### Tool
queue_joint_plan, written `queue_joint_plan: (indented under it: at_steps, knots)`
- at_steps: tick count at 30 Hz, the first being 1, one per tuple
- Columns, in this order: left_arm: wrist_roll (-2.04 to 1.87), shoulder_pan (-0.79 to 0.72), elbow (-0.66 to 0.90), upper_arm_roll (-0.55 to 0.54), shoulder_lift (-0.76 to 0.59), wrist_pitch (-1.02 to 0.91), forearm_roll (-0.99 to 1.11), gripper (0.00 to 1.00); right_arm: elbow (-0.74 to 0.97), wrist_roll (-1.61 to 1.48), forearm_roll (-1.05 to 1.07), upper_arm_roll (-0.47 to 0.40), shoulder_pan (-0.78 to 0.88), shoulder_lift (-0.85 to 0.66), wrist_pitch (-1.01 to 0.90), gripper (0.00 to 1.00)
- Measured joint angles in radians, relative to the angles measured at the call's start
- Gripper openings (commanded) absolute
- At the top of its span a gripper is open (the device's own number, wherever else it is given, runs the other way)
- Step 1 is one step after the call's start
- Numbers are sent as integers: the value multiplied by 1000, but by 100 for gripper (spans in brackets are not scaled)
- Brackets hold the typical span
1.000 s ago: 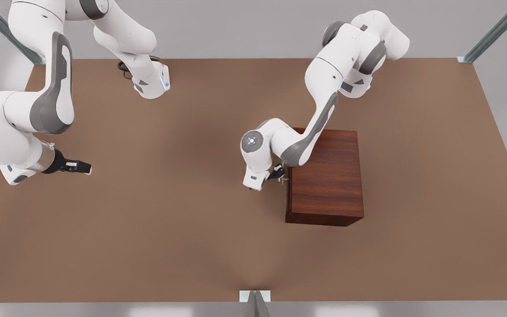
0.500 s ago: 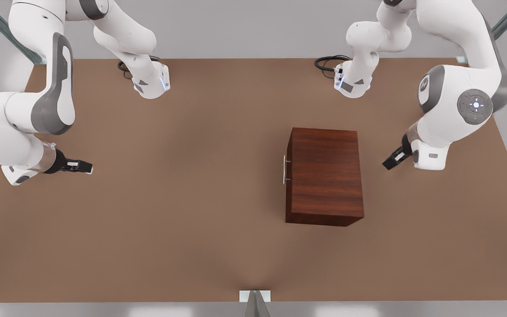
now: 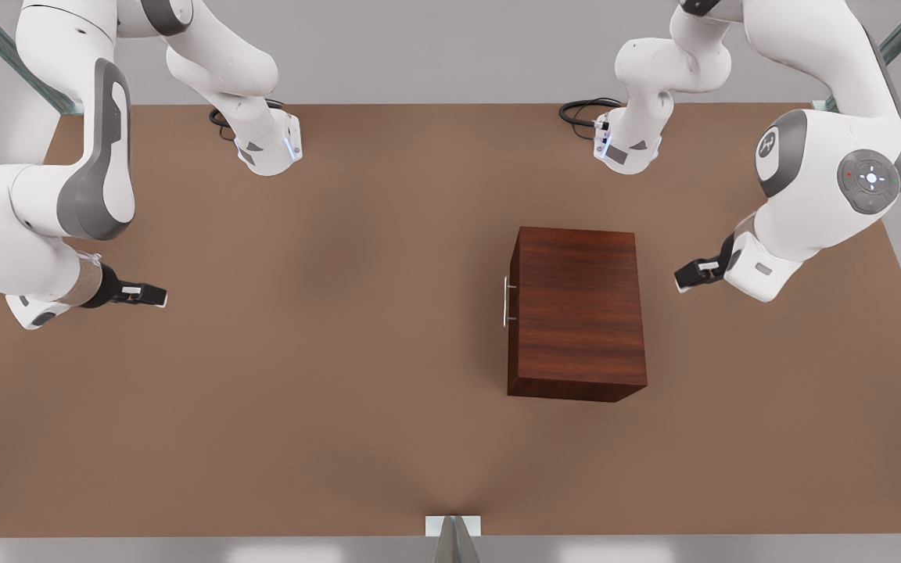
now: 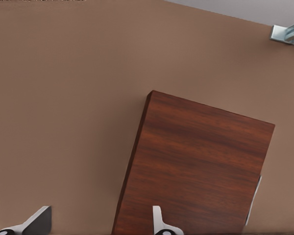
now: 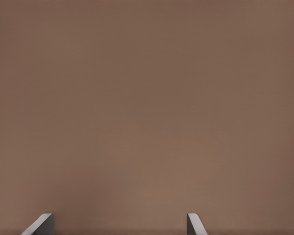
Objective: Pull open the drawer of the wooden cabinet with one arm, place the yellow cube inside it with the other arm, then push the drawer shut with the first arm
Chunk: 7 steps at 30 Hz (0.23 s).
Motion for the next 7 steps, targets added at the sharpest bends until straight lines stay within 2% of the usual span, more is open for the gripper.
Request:
queue_joint_plan:
  at_steps: [7]
  knots:
    - [113, 0, 1, -1, 0, -1, 0, 100, 0, -1, 0, 0, 0, 1, -2, 100]
